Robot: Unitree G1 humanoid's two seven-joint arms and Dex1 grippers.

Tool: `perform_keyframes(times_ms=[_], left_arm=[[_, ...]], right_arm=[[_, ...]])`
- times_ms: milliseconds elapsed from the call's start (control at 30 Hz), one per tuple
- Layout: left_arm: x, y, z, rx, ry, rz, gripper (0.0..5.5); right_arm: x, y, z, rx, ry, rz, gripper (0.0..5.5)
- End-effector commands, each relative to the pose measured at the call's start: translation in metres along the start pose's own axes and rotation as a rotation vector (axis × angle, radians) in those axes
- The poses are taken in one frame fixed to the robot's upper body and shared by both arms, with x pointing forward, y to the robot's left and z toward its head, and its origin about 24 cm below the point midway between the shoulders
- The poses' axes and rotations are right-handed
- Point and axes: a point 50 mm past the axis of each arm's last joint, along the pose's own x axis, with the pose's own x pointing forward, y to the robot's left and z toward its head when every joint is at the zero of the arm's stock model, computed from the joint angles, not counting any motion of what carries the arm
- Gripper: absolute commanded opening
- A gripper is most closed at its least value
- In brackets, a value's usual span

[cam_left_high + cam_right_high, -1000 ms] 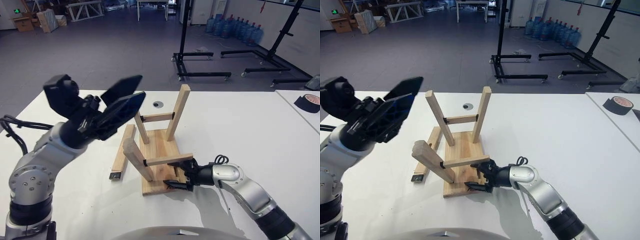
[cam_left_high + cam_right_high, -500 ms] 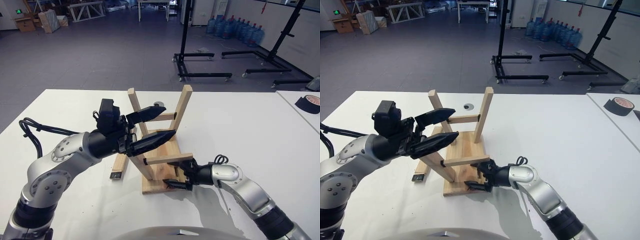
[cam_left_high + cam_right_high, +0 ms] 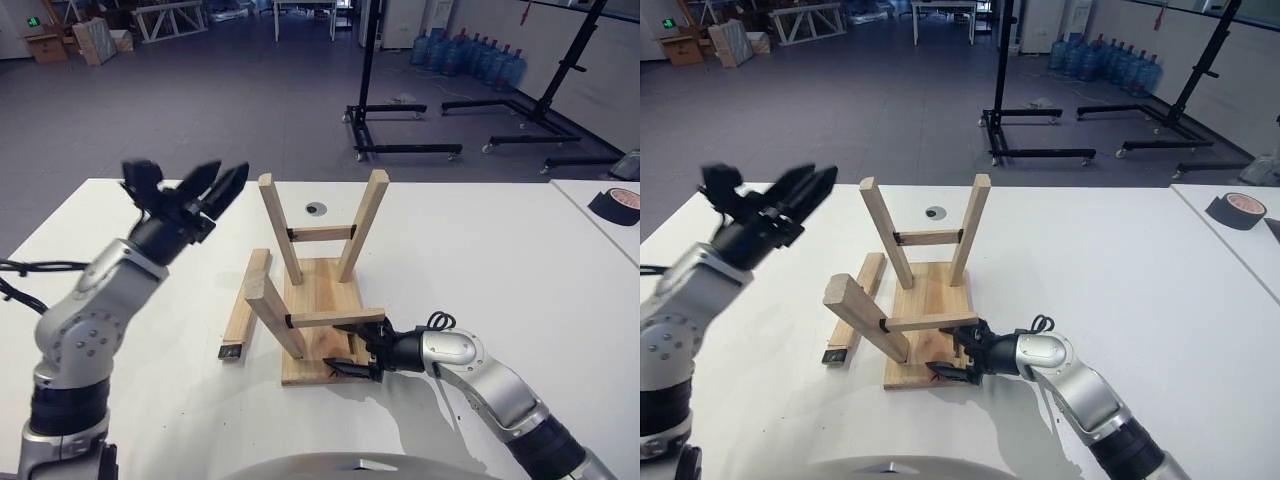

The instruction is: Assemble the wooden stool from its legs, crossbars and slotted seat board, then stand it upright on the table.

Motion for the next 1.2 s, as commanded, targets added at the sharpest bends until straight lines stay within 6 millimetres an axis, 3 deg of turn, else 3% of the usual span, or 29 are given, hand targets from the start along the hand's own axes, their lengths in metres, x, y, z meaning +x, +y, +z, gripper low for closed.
perform_keyframes(times_ms=[33,100,233,400,600,667,1000,1067,1200], left_arm=[[-0.002,0.012,-0.051,0.058,0.251,0.203,3.55],[-0.006,0.018,-0.075,0.104,0.384,0.282,3.55],[-0.013,0.023,-0.102,0.2,0.537,0.366,3.55],[-0.017,0.015,-0.124,0.192,0.655,0.342,3.55],[-0.032,0.019,-0.141,0.17,0.79,0.374,3.55],[-0.038,0.022,-0.144,0.199,0.817,0.384,3.55],[-0.052,0.026,-0.153,0.211,0.847,0.406,2.11],[-0.048,0.024,-0.149,0.218,0.769,0.371,2.02],[-0.035,0.025,-0.122,0.192,0.488,0.369,2.02]], right_arm=[[-0.004,0.002,-0.03,0.059,0.151,-0.051,3.49],[-0.003,0.002,-0.03,0.052,0.151,-0.052,3.49],[-0.001,0.001,-0.03,0.05,0.15,-0.055,3.49],[0.0,0.002,-0.031,0.051,0.152,-0.059,3.49],[0.002,0.004,-0.03,0.056,0.145,-0.067,3.49],[0.002,0.005,-0.03,0.061,0.141,-0.072,3.49],[0.001,0.005,-0.03,0.058,0.14,-0.074,3.49],[0.0,0.005,-0.029,0.057,0.137,-0.076,3.49],[-0.006,0.001,-0.022,0.089,0.069,-0.095,3.49]])
